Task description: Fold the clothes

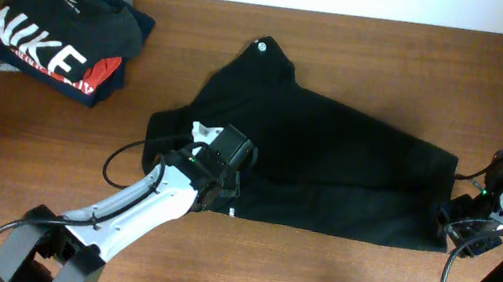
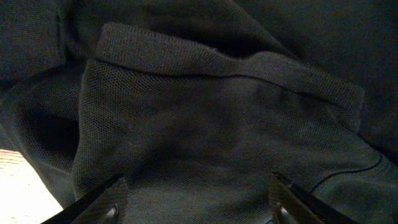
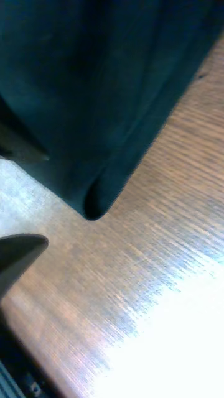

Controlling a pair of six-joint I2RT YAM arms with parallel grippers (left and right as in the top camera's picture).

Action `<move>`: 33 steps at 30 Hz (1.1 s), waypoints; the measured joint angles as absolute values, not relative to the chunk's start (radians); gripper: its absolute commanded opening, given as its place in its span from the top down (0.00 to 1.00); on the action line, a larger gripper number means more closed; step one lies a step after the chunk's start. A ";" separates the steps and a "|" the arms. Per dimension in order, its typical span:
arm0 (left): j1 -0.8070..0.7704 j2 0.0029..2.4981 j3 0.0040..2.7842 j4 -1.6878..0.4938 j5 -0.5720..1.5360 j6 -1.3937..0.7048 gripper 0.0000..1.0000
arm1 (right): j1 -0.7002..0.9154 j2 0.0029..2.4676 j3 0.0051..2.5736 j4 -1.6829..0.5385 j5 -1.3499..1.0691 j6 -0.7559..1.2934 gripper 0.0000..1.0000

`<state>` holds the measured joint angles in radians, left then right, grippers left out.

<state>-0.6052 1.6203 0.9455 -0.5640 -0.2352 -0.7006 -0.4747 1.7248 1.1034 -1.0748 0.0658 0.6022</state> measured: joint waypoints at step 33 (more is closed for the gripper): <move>-0.605 1.620 0.945 -0.564 -0.235 -0.701 0.28 | -0.476 1.725 1.019 -0.854 -0.020 0.403 0.42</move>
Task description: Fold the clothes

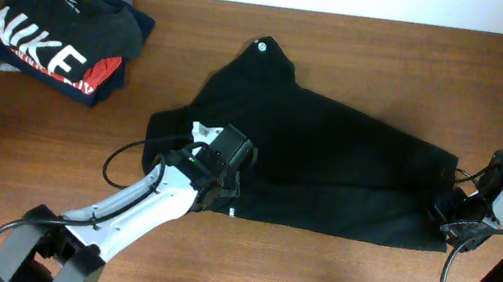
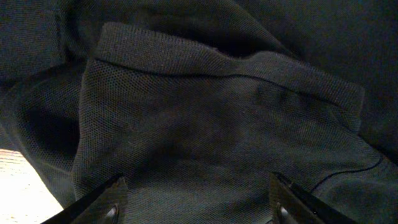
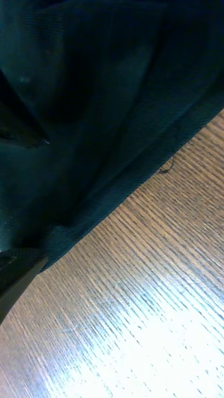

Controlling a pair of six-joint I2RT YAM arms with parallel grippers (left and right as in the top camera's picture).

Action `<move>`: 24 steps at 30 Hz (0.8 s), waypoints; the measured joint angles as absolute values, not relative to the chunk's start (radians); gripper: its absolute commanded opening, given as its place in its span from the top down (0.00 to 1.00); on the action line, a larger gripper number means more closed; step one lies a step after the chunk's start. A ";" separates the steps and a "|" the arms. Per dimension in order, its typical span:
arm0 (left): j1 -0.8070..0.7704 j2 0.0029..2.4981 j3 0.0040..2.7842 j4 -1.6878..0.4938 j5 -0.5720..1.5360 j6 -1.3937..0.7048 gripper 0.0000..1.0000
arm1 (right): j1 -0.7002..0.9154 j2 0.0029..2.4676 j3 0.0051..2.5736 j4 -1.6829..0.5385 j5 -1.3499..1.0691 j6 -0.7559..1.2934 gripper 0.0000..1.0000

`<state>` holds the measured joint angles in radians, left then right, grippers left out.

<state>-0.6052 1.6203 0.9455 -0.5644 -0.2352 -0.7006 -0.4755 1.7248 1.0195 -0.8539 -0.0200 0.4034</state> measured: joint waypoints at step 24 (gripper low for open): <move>-0.605 1.620 0.945 -0.565 -0.235 -0.701 0.28 | -0.476 1.725 0.997 -0.943 0.000 0.419 0.96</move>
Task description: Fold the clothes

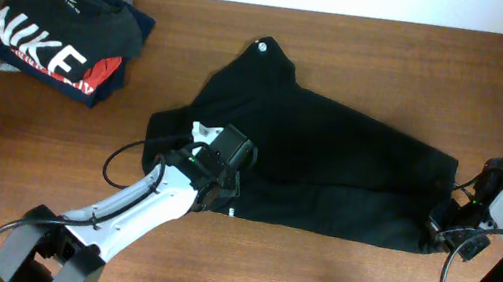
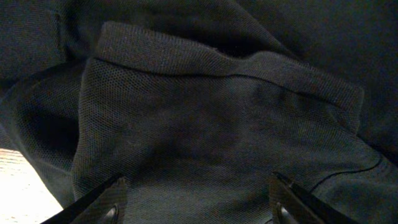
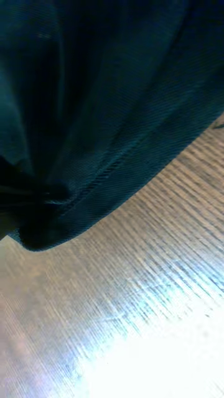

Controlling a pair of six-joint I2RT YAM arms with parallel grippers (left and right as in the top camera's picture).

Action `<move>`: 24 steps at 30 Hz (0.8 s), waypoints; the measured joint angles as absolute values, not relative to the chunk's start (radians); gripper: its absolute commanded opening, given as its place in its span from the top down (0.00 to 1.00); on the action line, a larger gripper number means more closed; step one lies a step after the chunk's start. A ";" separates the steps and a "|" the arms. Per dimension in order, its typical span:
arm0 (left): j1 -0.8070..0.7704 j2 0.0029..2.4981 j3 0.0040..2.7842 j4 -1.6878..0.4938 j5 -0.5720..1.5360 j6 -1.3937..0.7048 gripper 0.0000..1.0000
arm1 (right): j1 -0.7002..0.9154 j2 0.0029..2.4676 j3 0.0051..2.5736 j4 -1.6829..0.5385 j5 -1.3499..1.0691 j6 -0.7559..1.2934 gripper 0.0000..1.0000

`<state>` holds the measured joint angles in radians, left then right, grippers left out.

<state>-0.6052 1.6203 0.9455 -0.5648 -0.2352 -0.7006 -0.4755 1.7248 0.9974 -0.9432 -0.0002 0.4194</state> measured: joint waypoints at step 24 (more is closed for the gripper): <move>-0.605 1.620 0.945 -0.564 -0.235 -0.701 0.28 | -0.547 1.725 1.031 -1.163 0.127 0.547 0.96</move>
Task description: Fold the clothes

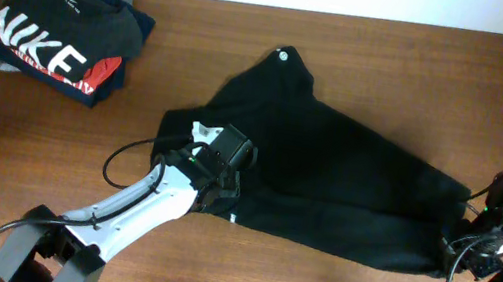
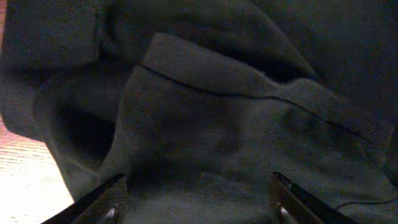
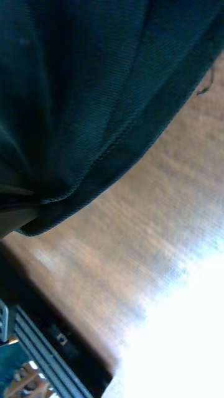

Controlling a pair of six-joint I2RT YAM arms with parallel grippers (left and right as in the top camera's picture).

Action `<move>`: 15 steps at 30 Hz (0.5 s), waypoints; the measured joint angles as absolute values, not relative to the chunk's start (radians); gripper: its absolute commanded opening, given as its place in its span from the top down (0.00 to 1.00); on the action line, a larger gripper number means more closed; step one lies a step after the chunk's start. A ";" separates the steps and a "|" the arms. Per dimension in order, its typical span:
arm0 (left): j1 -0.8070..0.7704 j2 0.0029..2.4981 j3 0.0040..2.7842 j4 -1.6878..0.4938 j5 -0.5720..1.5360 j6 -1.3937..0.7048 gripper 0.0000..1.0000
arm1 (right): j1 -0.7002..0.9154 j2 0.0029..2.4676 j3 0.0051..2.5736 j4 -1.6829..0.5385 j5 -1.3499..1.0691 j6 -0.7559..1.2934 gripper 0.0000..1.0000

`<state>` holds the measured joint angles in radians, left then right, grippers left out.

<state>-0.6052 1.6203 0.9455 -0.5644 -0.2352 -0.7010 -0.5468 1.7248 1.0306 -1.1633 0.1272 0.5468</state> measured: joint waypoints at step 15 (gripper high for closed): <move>-0.605 1.620 0.945 -0.565 -0.235 -0.701 0.27 | -0.552 1.725 1.031 -1.171 0.132 0.572 0.95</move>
<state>-0.6052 1.6203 0.9455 -0.5648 -0.2352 -0.7006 -0.5518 1.7248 1.0306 -1.1713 0.1322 0.5724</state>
